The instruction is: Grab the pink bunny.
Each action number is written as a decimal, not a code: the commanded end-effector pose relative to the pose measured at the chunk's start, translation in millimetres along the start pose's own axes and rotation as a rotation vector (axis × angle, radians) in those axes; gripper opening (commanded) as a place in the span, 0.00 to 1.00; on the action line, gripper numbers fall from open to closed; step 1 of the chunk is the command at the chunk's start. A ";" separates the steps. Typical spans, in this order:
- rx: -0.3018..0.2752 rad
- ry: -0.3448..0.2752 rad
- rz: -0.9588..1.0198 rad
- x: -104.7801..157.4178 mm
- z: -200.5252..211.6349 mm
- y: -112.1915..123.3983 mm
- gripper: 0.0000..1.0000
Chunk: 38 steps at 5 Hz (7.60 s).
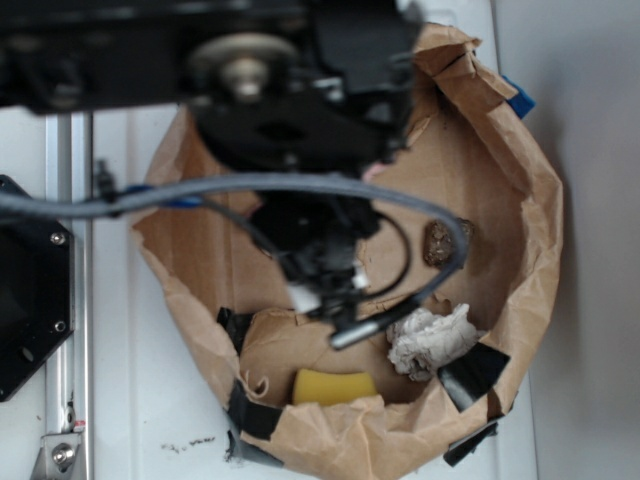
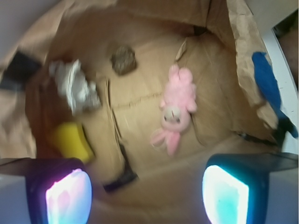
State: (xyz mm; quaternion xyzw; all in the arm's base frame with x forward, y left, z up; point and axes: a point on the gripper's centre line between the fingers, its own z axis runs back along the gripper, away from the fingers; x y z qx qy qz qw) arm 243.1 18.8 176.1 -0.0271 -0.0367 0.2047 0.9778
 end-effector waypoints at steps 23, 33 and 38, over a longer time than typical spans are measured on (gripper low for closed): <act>0.090 -0.148 -0.319 19.2 -30.7 26.5 0.00; 0.045 -0.085 -0.371 29.1 11.4 5.6 0.00; 0.091 -0.103 -0.400 23.3 0.7 2.4 0.00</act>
